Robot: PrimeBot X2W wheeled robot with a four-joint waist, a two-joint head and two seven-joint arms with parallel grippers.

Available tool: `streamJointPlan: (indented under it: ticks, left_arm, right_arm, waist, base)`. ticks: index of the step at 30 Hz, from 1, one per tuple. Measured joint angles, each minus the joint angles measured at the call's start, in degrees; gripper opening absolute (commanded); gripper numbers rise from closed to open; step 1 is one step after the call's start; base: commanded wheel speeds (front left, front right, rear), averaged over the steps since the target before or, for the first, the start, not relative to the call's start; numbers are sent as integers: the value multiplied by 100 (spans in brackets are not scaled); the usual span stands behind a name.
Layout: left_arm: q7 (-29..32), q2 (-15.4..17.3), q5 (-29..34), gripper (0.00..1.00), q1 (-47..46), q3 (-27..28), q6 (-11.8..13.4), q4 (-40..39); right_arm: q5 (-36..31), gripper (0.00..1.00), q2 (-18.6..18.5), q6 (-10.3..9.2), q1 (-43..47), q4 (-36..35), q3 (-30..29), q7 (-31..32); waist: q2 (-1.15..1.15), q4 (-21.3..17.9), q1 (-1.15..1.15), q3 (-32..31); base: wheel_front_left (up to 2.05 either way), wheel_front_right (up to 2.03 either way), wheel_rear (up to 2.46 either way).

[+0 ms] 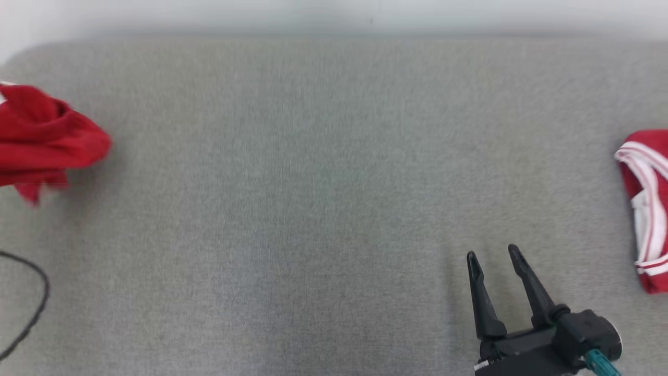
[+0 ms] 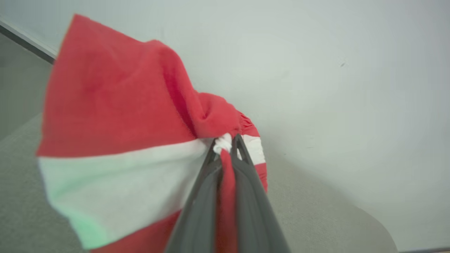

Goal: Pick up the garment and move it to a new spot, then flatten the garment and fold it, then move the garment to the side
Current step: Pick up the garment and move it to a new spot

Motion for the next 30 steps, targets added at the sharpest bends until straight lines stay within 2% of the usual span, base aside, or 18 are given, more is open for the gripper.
streamJointPlan:
  ticks: [4,8,14,20,24,30]
  left_arm:
    - [65,-164,31,0,-12,-244,-38,-303]
    - [265,-510,16,0,-18,-628,21,-835]
    - [619,-865,-19,0,-28,-1228,56,-1290]
    - [754,-1185,27,0,216,-1800,-51,-1553]
    - [475,-1590,24,0,477,-2001,38,-1389]
    - [-389,-1809,186,0,1035,-2481,8,-544]
  right_arm:
    - [51,100,-1,0,133,9,21,0]
    - [145,100,1,0,280,14,53,0]
    - [200,100,1,0,369,-2,73,1]
    - [253,100,0,0,430,-25,18,0]
    - [313,100,0,0,476,-45,44,-1]
    - [358,100,-1,0,466,-51,145,0]
  waist:
    - [-1,-83,0,-296]
    - [0,-310,-1,-600]
    - [0,-844,-1,-858]
    - [0,-1446,0,-986]
    - [0,-1809,0,-1027]
    - [0,-2245,0,-1004]
  base:
    - [0,0,0]
    - [0,0,0]
    - [0,0,0]
    - [0,0,0]
    - [0,0,0]
    - [0,0,0]
